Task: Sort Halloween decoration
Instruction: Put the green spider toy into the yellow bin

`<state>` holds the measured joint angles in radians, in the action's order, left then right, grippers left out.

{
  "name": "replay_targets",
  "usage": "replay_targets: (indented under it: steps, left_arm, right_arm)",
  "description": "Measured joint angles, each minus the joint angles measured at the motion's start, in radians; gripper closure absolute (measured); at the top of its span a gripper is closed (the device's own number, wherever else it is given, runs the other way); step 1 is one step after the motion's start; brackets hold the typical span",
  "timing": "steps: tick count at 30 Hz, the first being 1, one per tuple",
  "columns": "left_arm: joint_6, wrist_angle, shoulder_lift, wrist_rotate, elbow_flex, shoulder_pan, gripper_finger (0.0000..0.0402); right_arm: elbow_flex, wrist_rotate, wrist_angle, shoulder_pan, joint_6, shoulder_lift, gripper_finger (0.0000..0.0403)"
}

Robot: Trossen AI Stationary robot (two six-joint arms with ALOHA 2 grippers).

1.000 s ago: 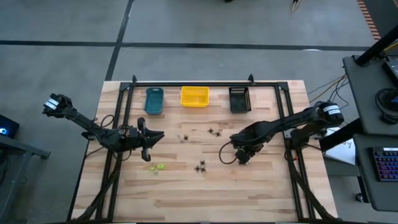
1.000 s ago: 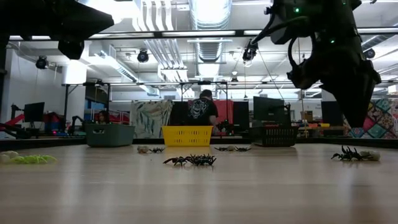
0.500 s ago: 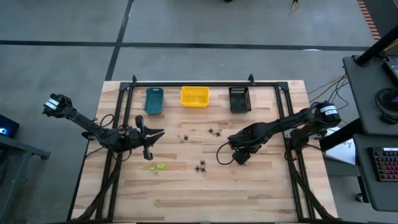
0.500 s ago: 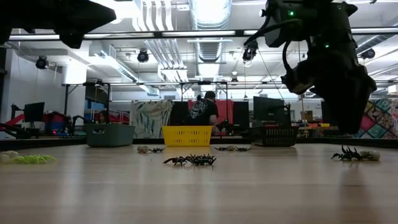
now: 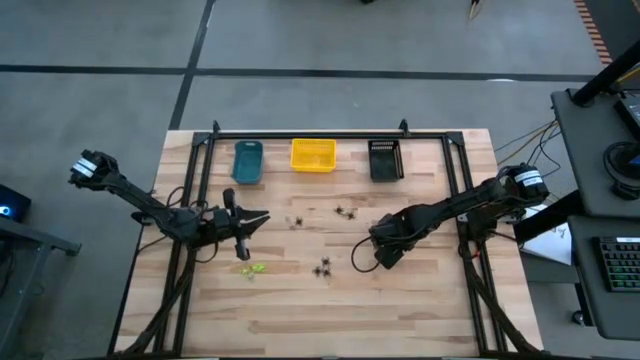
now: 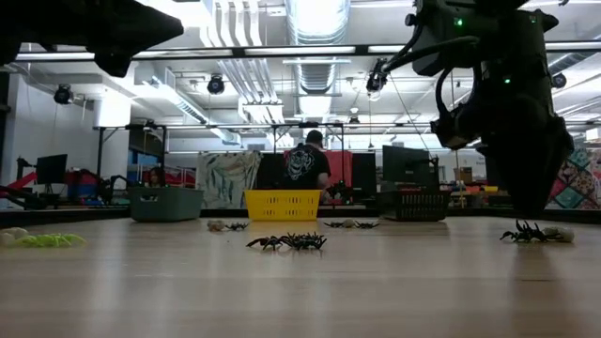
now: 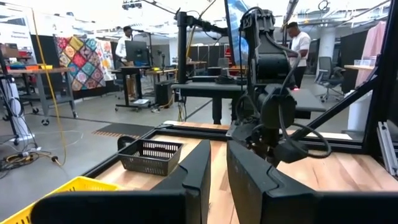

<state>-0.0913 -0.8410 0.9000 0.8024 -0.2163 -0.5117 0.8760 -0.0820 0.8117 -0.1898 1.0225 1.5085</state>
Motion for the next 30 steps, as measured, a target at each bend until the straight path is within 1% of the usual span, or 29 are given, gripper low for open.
replay_targets:
  steps: [11,15,23,25,30]
  left_arm:
    - [0.003,0.000,0.052,0.000,-0.034,0.000,0.0367]
    - [0.004,0.000,0.062,0.000,-0.034,0.000,0.0367]
    - [0.011,0.000,0.060,0.000,-0.034,0.000,0.0367]
    - [0.016,0.000,0.060,0.000,-0.034,0.000,0.0367]
    - [0.044,0.000,0.061,0.000,-0.034,0.000,0.0367]
  right_arm:
    - [-0.055,0.004,-0.102,0.000,0.000,0.000,0.0292]
    - [-0.064,0.006,-0.130,0.000,-0.006,0.000,0.0315]
    - [-0.077,0.059,-0.178,0.000,-0.029,-0.002,0.0384]
    - [-0.077,0.069,-0.178,0.000,-0.033,-0.004,0.0391]
    - [-0.079,0.083,-0.175,0.000,-0.051,-0.012,0.0394]
